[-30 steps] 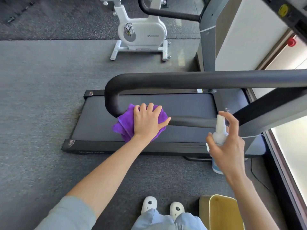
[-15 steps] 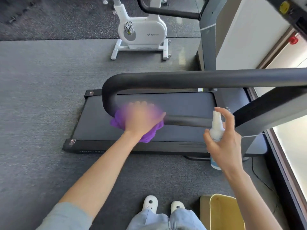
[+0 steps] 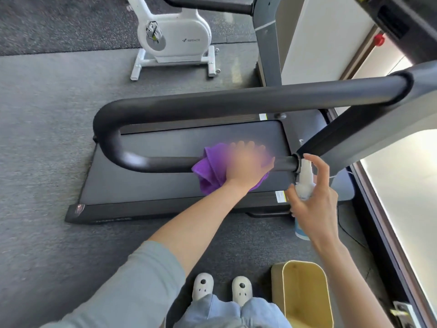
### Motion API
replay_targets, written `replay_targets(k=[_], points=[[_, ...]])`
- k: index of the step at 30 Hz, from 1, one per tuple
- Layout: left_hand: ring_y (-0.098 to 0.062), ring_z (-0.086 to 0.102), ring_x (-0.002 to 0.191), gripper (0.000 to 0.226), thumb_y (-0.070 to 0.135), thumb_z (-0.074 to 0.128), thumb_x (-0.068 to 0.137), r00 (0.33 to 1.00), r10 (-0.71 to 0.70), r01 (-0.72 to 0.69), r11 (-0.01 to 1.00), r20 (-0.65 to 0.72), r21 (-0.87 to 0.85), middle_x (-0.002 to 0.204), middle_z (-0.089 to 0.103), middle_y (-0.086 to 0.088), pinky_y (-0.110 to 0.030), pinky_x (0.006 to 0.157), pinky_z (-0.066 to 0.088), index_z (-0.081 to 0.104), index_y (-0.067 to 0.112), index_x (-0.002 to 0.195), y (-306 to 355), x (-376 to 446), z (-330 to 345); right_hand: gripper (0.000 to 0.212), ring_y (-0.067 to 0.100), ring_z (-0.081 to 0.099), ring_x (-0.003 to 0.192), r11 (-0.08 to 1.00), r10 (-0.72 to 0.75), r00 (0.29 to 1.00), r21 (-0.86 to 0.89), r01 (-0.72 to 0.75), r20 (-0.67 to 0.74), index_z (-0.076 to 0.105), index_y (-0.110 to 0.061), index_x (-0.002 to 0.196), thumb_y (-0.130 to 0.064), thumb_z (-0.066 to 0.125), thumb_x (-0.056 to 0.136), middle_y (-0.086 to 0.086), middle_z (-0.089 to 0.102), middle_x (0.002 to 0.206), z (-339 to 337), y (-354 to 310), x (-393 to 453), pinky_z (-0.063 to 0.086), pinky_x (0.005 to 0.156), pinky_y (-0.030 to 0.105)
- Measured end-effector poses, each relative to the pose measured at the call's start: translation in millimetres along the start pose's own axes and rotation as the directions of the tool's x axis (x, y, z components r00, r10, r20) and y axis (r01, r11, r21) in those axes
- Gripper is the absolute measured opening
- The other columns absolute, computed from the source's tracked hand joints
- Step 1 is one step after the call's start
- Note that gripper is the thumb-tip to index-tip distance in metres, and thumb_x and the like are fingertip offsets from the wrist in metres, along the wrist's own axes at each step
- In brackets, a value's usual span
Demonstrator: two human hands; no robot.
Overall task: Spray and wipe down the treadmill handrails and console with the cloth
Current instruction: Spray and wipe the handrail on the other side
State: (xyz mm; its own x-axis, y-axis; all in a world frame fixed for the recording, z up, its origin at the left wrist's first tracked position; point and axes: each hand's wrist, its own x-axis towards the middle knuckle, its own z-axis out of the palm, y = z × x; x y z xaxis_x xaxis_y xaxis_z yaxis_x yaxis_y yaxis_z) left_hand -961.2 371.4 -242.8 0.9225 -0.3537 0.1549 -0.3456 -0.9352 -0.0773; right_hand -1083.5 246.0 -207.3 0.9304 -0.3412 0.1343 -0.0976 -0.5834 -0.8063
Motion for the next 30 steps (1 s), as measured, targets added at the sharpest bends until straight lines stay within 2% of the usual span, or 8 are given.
replay_targets(k=[3,6,9,12,17,20,26,30], points=[[-0.026,0.057,0.090,0.055,0.063,0.030,0.096,0.998,0.061,-0.062,0.998,0.029,0.006,0.105,0.065,-0.003,-0.038,0.077,0.036,0.062,0.021,0.114,16.5,8.3,1.6,0.064,0.022,0.053,0.055,0.999,-0.033,0.998,-0.016,0.032,-0.044,0.037,-0.040,0.134,-0.003,0.062,0.089,-0.008,0.054,0.074,-4.3,-1.2,7.0,0.046,0.055,0.036],[-0.024,0.058,0.094,0.059,0.068,0.034,0.093,0.992,0.126,-0.124,0.991,0.033,-0.042,0.107,0.066,0.000,-0.036,0.080,0.039,0.060,0.022,0.118,4.6,8.6,0.3,0.064,0.025,0.051,0.059,0.998,-0.060,0.997,-0.030,0.059,-0.055,0.036,-0.039,0.136,-0.003,0.063,0.090,-0.012,0.053,0.081,-10.2,-6.6,11.4,0.044,0.060,0.039],[-0.022,0.062,0.087,0.049,0.066,0.045,0.090,0.999,0.033,-0.032,0.977,0.001,-0.211,0.092,0.070,0.002,-0.035,0.078,0.041,0.061,0.020,0.097,-25.0,1.4,-9.0,0.062,0.031,0.055,0.058,0.993,-0.112,0.993,-0.031,0.111,-0.039,0.036,-0.039,0.135,-0.007,0.066,0.091,-0.002,0.054,0.072,-18.8,-19.3,10.3,0.051,0.061,0.048],[-0.022,0.061,0.086,0.048,0.066,0.045,0.089,0.999,-0.049,0.044,0.978,-0.020,-0.204,0.089,0.069,0.004,-0.035,0.078,0.040,0.060,0.020,0.091,-53.9,-13.4,-12.5,0.061,0.037,0.061,0.055,0.983,-0.173,0.984,0.049,0.175,-0.047,0.036,-0.045,0.129,-0.011,0.070,0.091,0.015,0.055,0.067,-26.4,-39.5,9.6,0.054,0.058,0.053],[-0.019,0.059,0.091,0.052,0.069,0.040,0.090,0.999,-0.027,0.022,0.987,-0.032,-0.158,0.097,0.067,0.005,-0.034,0.084,0.040,0.060,0.023,0.103,-63.8,-24.9,-11.1,0.063,0.015,0.051,0.057,0.947,-0.313,0.937,0.026,0.321,-0.153,0.036,-0.046,0.126,-0.014,0.074,0.087,-0.008,0.049,0.064,-40.6,-74.0,16.2,0.041,0.053,0.016],[-0.018,0.059,0.094,0.053,0.070,0.037,0.090,0.999,-0.033,0.029,0.989,-0.027,-0.143,0.100,0.066,0.006,-0.033,0.086,0.040,0.060,0.025,0.107,-63.3,-24.8,-9.6,0.061,0.011,0.052,0.063,0.951,-0.304,0.930,-0.006,0.310,-0.208,0.038,-0.044,0.129,-0.013,0.072,0.089,-0.006,0.048,0.063,-54.5,-84.7,25.5,0.039,0.054,0.012],[-0.016,0.058,0.096,0.053,0.070,0.035,0.091,0.998,-0.044,0.038,0.991,-0.043,-0.126,0.104,0.065,0.007,-0.032,0.087,0.040,0.059,0.027,0.109,-61.0,-25.3,-10.7,0.053,0.014,0.049,0.053,0.971,-0.237,0.935,-0.056,0.231,-0.264,0.042,-0.039,0.128,-0.008,0.064,0.091,-0.002,0.048,0.059,-63.7,-92.9,31.7,0.037,0.050,0.020],[-0.015,0.059,0.095,0.054,0.070,0.034,0.091,0.997,-0.040,0.031,0.992,-0.068,-0.124,0.104,0.065,0.007,-0.031,0.087,0.041,0.060,0.027,0.110,-60.7,-26.9,-8.3,0.054,0.026,0.052,0.057,0.981,-0.186,0.934,0.004,0.196,-0.305,0.040,-0.038,0.125,-0.004,0.062,0.089,-0.001,0.048,0.062,-57.1,-93.6,29.4,0.047,0.057,0.039]])
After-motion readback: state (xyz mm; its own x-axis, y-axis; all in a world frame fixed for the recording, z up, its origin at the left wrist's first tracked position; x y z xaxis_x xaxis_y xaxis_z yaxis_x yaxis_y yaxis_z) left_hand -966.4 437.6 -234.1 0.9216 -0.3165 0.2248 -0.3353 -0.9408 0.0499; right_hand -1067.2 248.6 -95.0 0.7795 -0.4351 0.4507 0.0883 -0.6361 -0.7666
